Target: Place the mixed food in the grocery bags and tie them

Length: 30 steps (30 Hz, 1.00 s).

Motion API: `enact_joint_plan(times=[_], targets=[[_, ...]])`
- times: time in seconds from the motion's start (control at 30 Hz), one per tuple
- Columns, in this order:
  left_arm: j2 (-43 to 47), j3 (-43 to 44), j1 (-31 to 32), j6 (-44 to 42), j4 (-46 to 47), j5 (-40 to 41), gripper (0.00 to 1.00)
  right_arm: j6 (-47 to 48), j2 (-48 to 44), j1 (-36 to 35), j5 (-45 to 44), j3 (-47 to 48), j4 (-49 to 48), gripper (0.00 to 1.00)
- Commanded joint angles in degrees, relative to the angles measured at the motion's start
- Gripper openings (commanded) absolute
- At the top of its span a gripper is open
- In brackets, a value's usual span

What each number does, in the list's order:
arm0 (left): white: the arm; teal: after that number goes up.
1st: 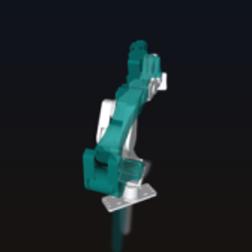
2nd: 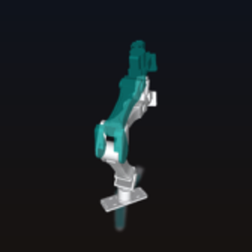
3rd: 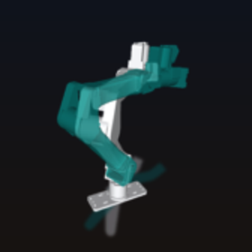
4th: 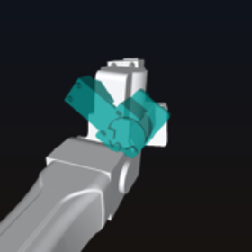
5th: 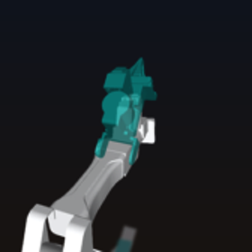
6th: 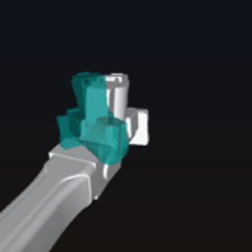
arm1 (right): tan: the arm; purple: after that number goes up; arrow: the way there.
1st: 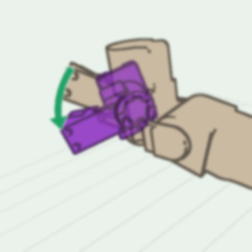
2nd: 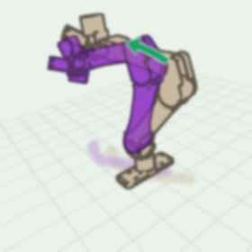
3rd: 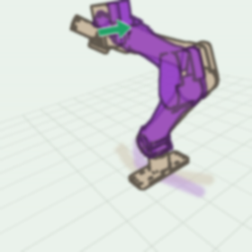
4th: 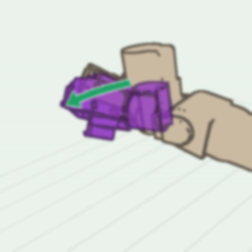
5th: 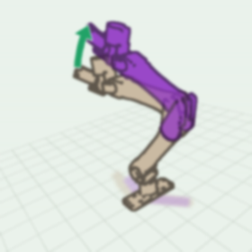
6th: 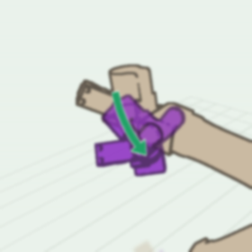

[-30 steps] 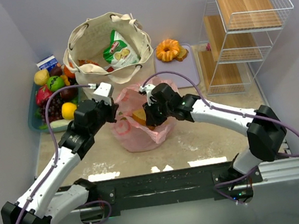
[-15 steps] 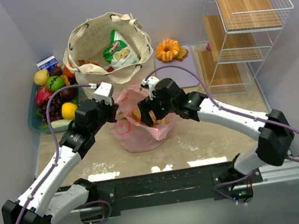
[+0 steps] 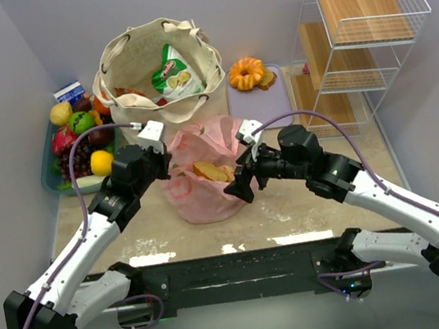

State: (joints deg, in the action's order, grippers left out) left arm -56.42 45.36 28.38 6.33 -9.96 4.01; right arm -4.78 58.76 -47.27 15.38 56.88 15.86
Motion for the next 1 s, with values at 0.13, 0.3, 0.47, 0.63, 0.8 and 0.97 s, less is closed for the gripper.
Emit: enact_joint_plan(times=[0.13,0.3,0.47,0.63,0.8,0.97], targets=[[-0.2,0.6,-0.8,-0.7,1.5,1.4,0.0,3.8,1.9,-0.2,9.5,-4.2,-2.8,0.94],[0.1,0.5,-0.9,-0.8,1.9,1.4,0.11,2.1,2.8,-0.2,11.3,-3.6,-5.3,0.3],[2.3,0.0,-1.5,-2.5,2.7,3.3,0.78,0.8,0.3,-0.2,5.0,-0.6,-6.0,0.0],[10.1,-2.6,-3.6,-6.0,6.2,1.1,0.98,1.2,-0.5,-0.2,-2.9,2.2,-5.0,0.0],[10.5,-2.7,-14.5,-0.3,7.1,2.5,1.0,1.3,0.5,-0.2,-2.6,1.3,-6.4,0.0],[3.4,-1.1,-25.8,3.0,4.9,1.9,0.99,-0.1,1.5,-0.2,-1.8,0.9,-7.9,0.0]])
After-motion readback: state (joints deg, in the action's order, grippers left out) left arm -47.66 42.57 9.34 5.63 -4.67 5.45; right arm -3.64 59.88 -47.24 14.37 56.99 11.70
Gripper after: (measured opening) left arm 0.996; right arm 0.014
